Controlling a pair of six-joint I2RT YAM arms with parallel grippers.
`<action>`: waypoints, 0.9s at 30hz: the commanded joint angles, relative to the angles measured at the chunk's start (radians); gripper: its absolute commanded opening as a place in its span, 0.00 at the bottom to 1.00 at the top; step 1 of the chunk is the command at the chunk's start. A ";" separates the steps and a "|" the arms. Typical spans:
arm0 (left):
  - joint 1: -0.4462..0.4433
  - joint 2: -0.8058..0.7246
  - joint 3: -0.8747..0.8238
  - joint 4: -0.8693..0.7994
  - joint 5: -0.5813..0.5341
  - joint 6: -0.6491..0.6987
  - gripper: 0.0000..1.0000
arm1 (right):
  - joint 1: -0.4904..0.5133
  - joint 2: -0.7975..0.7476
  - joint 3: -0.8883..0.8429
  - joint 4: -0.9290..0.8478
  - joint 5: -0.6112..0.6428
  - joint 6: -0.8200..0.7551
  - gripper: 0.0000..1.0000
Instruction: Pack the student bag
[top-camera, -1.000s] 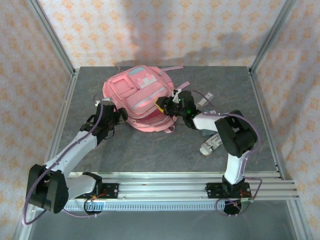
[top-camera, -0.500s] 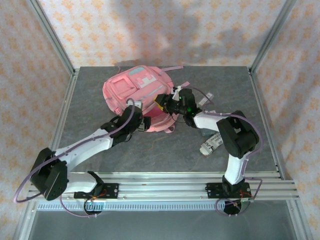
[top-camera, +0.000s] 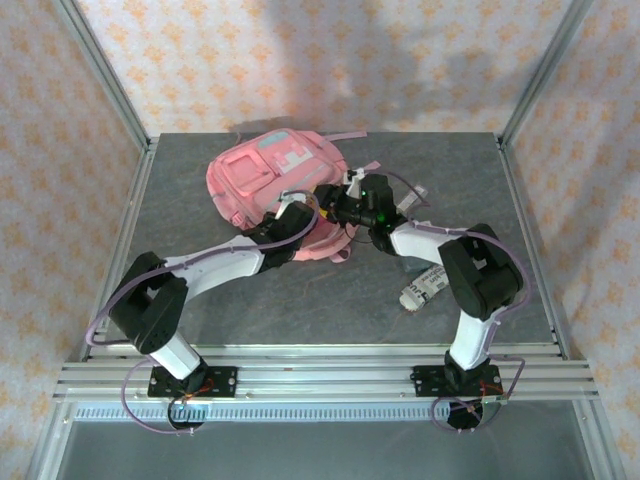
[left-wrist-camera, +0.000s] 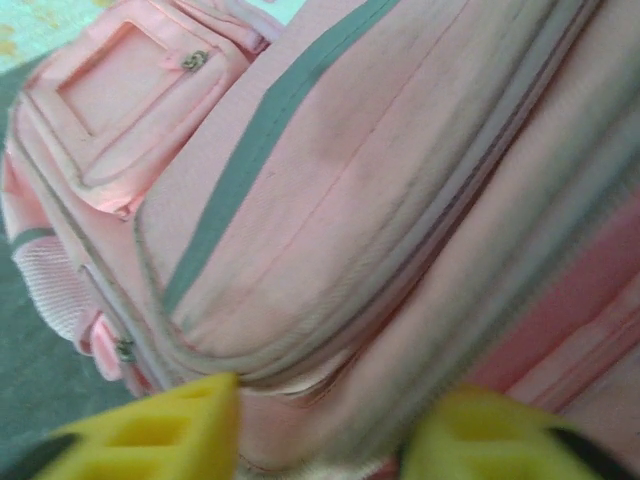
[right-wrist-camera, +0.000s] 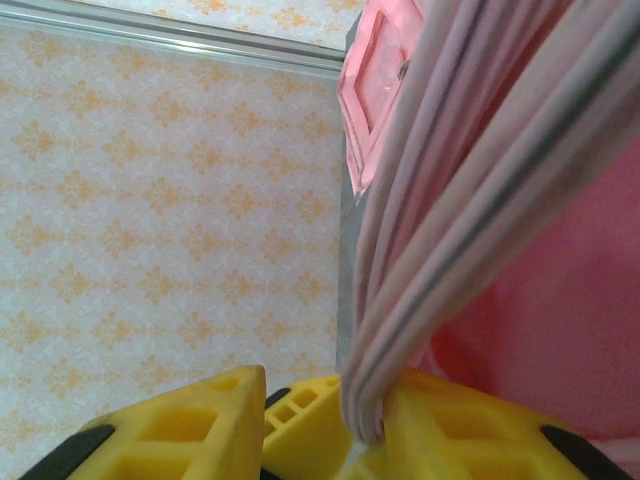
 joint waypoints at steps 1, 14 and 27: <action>0.008 0.026 0.068 0.034 -0.098 0.064 0.04 | 0.001 -0.065 0.024 0.058 -0.043 -0.018 0.35; 0.110 -0.007 0.303 -0.131 -0.110 0.091 0.00 | -0.077 -0.302 -0.107 -0.407 0.123 -0.310 0.49; 0.141 -0.019 0.353 -0.133 -0.047 0.071 0.00 | -0.198 -0.517 -0.049 -1.176 0.745 -0.562 1.00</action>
